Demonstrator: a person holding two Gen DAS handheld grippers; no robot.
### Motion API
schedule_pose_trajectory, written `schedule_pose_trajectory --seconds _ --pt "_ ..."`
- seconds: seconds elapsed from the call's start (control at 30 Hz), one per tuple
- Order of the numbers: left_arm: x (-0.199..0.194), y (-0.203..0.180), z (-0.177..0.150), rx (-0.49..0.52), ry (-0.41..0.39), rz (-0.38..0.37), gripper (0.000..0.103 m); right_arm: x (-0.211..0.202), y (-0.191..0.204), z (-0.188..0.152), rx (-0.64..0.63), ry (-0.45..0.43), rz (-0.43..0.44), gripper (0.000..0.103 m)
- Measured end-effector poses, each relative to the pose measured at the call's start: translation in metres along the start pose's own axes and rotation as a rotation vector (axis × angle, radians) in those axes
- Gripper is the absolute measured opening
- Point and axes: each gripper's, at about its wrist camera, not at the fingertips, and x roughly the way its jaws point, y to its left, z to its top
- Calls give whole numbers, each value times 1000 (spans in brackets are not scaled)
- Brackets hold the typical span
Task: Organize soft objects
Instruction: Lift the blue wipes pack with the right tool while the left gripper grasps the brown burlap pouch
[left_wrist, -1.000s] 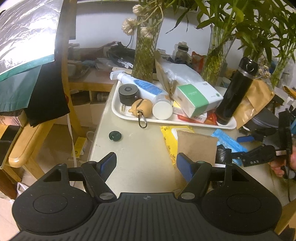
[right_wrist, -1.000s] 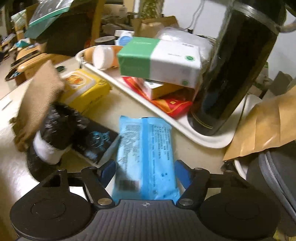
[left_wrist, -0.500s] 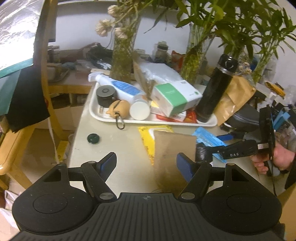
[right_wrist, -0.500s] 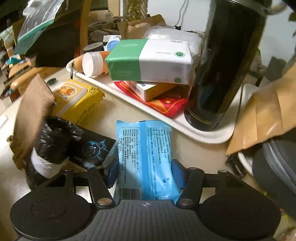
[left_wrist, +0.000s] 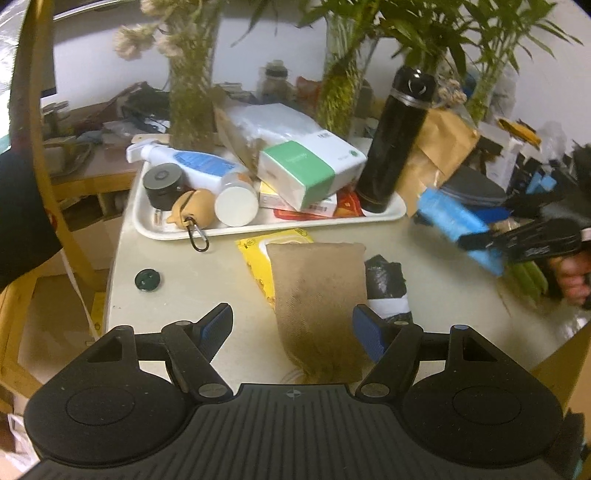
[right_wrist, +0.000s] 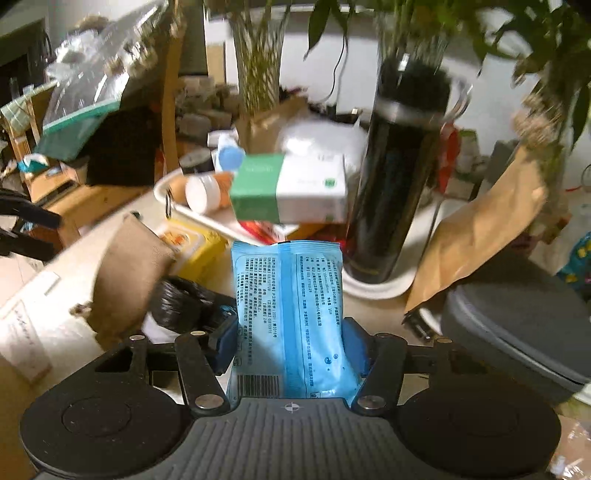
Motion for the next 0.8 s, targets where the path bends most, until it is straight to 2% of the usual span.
schedule_pose_trajectory --seconds 0.17,0.33,0.4,0.57,0.67,0.77,0.8 --pt "13 6 -1 -12 17 -51 70 -38 4 -5 40 -62 -16 62" --pt "30 10 -1 -18 44 -73 69 -60 8 -9 64 -99 -20 62" --pt "38 12 -1 -20 63 -78 59 -66 9 -10 74 -114 -18 62" --pt "51 18 -4 -39 100 -93 53 -77 8 -15 110 -133 -2 62" --pt "54 17 -4 -44 109 -121 43 -81 7 -16 139 -147 29 62" --pt "60 18 -5 -64 121 -133 41 -82 9 -16 136 -149 37 62" --pt "62 19 -5 -74 127 -125 35 -82 9 -17 139 -149 41 62"
